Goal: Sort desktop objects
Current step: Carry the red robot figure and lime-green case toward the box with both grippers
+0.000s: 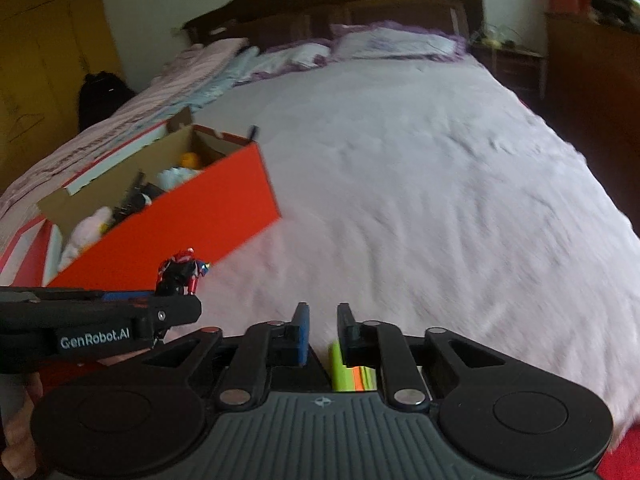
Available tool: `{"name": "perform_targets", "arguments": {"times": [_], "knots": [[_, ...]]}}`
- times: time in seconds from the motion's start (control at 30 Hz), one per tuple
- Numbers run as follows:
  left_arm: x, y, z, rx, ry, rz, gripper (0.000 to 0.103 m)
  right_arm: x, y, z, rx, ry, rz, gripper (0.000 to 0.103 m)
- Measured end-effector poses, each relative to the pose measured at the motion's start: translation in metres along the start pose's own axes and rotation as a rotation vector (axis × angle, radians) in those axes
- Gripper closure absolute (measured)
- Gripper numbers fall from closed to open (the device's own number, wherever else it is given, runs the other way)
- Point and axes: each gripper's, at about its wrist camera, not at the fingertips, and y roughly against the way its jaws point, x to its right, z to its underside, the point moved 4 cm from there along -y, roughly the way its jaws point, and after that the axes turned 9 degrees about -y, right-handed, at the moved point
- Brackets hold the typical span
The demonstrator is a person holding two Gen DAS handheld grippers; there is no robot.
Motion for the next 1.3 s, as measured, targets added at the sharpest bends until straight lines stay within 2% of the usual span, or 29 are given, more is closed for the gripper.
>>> {"name": "perform_targets", "arguments": {"times": [0.17,0.3,0.47,0.63,0.77,0.93,1.03,1.13,1.17,1.3], "knots": [[-0.021,0.000,0.003,-0.009,0.031,-0.023,0.071,-0.017,-0.007,-0.005,-0.015,0.029,-0.014,0.090],[-0.021,-0.004,0.010,-0.027,0.025,-0.014,0.071,-0.006,-0.011,0.006,-0.053,0.018,0.010,0.082],[-0.007,-0.021,0.020,-0.071,-0.002,0.008,0.070,0.017,-0.016,0.024,-0.128,0.005,0.046,0.080],[-0.012,-0.033,0.034,-0.122,0.006,-0.025,0.069,0.027,-0.024,0.040,-0.172,0.037,0.072,0.067],[-0.018,-0.043,0.044,-0.160,0.015,-0.053,0.069,0.030,-0.034,0.048,-0.189,0.044,0.074,0.067],[-0.018,-0.059,0.042,-0.176,-0.003,-0.032,0.058,0.028,-0.043,0.054,-0.204,0.080,0.094,0.067],[-0.013,-0.070,0.040,-0.183,-0.021,-0.021,0.056,0.028,-0.052,0.054,-0.210,0.081,0.099,0.067],[-0.013,-0.083,0.041,-0.200,-0.019,-0.026,0.056,0.032,-0.054,0.052,-0.193,0.067,0.111,0.075],[-0.015,-0.086,0.042,-0.205,-0.012,-0.032,0.056,0.035,-0.053,0.051,-0.186,0.058,0.119,0.083],[-0.019,-0.094,0.044,-0.214,0.007,-0.029,0.055,0.051,-0.051,0.048,-0.180,-0.005,0.130,0.083]]}}
